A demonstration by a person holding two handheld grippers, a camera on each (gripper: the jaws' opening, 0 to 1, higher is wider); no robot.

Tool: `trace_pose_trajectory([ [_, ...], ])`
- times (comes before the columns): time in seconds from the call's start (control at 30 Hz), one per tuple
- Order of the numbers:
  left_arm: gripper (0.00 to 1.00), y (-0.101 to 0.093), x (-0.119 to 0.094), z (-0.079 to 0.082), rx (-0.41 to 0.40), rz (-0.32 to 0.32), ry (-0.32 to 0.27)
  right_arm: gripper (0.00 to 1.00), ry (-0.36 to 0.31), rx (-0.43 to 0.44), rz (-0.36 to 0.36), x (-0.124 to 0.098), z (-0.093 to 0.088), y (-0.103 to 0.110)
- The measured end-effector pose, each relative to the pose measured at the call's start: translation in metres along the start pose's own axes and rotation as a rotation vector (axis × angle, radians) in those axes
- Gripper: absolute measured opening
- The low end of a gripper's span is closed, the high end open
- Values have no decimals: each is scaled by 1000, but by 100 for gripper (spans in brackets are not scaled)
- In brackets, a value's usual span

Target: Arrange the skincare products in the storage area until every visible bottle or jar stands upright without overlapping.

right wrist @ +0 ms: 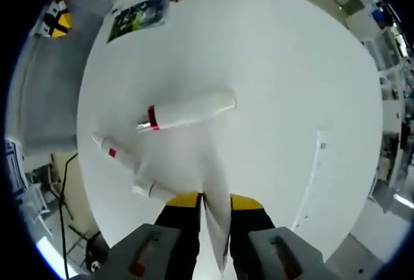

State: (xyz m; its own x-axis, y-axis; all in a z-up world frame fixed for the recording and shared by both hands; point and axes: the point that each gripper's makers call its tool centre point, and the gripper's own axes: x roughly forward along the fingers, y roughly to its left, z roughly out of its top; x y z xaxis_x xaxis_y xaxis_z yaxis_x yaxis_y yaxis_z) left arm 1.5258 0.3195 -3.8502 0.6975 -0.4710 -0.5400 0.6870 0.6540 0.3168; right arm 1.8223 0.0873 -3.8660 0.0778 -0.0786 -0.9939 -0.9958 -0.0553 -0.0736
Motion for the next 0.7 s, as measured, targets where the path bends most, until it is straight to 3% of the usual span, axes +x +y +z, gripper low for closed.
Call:
trace_pose_trajectory([
  [0.37,0,-1,0,1,4,-5,-6,15,2,8,-31,-14,3,4],
  [0.47,0,0,-1,1,6,-3,-6,22,-5,10,-34,-18,4,3],
  [0.57,0,0,-1,1,5,-1,-5,27,-26,15,-50,-30,8,1],
  [0.7,0,0,-1,1,4,1,-7,34,-121,52,-94,-55,25,-6],
])
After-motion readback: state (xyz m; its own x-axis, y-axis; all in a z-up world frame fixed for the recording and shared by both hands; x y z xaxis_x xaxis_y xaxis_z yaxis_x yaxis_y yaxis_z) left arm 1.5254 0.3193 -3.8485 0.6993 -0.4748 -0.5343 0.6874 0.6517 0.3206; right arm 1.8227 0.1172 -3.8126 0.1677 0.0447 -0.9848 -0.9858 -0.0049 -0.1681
